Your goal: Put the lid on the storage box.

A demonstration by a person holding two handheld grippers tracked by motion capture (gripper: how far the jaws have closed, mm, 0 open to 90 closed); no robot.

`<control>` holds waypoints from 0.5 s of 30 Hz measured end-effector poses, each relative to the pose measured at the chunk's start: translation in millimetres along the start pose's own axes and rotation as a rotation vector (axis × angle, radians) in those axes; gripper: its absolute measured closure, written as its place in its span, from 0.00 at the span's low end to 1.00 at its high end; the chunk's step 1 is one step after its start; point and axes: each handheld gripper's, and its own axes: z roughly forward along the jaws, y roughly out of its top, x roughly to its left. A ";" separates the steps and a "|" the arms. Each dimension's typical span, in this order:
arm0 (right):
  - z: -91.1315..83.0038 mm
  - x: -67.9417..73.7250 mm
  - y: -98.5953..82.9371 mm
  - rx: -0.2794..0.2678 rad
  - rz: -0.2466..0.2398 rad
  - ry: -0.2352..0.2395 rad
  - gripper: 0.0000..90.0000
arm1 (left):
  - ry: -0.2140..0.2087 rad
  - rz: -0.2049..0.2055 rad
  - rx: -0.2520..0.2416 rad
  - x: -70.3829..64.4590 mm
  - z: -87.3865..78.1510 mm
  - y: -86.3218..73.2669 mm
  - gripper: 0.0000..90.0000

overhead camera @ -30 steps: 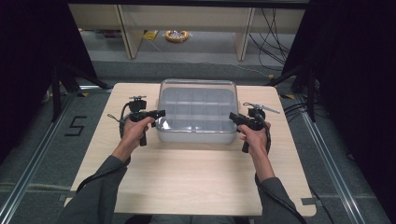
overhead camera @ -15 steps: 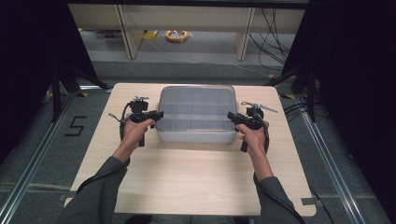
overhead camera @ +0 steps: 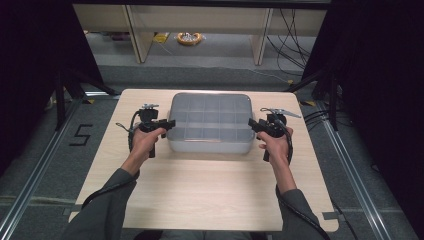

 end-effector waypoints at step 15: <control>-18.0 2.0 0.9 -0.017 0.015 0.030 0.53 | -0.097 -0.029 -0.061 -5.4 -31.2 -8.8 0.54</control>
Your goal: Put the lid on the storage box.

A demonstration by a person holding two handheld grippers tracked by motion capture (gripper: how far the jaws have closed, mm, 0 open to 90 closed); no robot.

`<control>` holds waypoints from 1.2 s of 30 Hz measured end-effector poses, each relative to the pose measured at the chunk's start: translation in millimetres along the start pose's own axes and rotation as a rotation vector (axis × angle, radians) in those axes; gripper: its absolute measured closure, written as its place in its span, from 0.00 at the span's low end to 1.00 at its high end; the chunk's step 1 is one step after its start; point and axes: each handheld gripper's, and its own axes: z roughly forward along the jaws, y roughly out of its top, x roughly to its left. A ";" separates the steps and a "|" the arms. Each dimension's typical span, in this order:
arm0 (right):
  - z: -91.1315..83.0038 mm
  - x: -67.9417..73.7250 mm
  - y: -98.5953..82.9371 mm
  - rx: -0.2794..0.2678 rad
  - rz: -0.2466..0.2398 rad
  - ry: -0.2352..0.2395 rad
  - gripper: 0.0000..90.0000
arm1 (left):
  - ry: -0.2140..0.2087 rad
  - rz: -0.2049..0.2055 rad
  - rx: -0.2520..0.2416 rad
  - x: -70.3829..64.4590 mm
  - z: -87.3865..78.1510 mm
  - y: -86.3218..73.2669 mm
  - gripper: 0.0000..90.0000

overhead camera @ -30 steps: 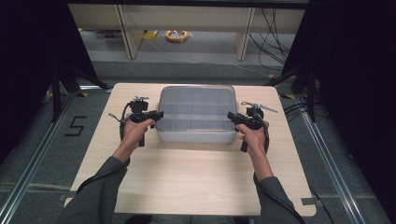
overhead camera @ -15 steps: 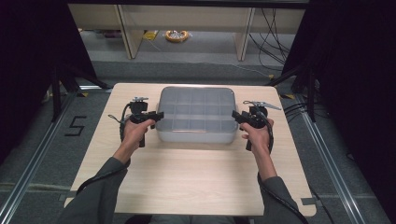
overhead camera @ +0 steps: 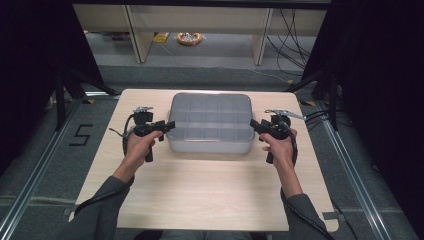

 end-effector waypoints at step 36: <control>-31.9 4.6 -28.5 -0.038 -0.041 0.062 0.29 | -0.093 0.075 0.050 -15.0 -40.1 -52.4 0.33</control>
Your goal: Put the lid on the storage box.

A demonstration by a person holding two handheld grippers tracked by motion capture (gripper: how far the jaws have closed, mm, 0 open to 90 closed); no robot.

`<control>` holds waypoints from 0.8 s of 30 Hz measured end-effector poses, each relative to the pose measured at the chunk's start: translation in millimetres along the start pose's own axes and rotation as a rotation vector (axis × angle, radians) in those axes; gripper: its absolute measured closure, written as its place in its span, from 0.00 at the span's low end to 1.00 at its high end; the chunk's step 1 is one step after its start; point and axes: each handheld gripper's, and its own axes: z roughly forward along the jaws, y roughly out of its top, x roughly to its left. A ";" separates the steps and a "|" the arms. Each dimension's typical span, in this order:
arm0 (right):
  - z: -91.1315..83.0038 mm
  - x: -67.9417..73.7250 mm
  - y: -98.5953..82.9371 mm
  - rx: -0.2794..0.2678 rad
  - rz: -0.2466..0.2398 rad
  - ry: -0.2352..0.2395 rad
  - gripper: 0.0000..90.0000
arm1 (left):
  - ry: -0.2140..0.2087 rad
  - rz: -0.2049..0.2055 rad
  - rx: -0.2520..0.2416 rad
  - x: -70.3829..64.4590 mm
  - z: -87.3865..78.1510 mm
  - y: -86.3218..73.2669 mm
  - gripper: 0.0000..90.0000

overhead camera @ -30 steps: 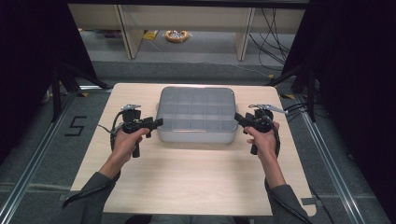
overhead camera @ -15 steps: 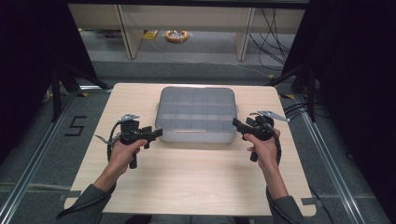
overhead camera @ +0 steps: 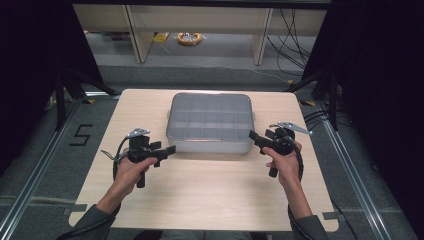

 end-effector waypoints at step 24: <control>-9.3 15.1 -12.2 0.034 -0.001 0.032 0.18 | -0.054 0.043 0.006 -20.4 -2.8 -17.2 0.29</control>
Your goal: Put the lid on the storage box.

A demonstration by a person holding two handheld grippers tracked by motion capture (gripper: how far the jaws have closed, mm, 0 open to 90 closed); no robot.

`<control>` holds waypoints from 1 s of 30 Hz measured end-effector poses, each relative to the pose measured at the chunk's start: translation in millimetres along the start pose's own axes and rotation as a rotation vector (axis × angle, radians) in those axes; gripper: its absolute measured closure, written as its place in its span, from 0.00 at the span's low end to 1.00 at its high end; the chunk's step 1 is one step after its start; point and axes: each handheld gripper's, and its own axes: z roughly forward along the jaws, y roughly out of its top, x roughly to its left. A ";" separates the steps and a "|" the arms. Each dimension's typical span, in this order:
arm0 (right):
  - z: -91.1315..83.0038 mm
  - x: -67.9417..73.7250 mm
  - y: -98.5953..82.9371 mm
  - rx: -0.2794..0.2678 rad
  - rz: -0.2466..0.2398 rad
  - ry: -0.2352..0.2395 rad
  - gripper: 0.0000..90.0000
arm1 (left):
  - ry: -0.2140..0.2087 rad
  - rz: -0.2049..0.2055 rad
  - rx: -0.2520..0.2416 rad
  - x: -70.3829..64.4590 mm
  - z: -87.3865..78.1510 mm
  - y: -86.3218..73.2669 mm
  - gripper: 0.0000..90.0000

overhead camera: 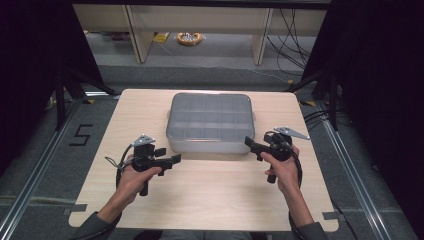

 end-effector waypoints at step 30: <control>-9.2 17.7 -24.0 0.066 -0.020 0.015 0.18 | -0.052 0.036 0.042 0.3 -12.3 -41.5 0.17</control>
